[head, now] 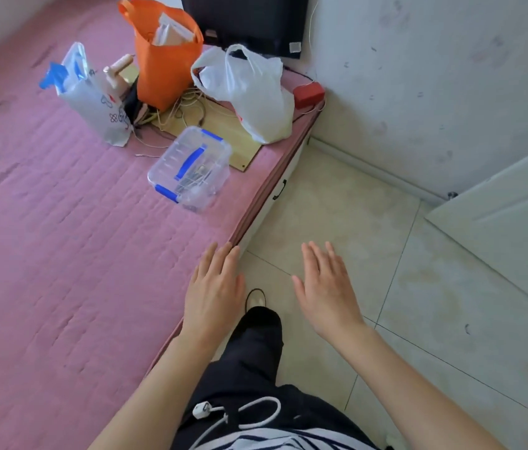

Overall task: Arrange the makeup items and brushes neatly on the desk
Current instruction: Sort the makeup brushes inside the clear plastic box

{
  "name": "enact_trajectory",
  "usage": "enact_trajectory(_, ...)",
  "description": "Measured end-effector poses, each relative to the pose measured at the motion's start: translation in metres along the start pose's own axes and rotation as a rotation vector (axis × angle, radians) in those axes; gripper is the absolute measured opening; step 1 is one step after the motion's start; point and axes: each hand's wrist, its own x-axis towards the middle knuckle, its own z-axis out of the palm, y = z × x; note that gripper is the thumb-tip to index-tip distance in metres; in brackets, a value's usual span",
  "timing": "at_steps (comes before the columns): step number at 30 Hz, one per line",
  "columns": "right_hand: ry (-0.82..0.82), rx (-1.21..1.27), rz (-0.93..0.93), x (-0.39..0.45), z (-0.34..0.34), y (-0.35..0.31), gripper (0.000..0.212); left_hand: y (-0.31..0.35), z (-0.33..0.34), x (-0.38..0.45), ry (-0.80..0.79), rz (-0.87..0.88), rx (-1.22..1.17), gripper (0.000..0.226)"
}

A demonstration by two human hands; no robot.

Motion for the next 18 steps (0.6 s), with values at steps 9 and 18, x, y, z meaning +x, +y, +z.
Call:
enact_trajectory(9, -0.014, -0.033, -0.042, 0.136, -0.044, -0.008, 0.061, -0.023, -0.021, 0.146, 0.027, 0.018, 0.057, 0.042)
enact_trajectory(18, -0.052, -0.06, -0.168, 0.25, -0.072, -0.007, 0.06, -0.037, -0.017, 0.224, 0.029, -0.124, 0.07, 0.048)
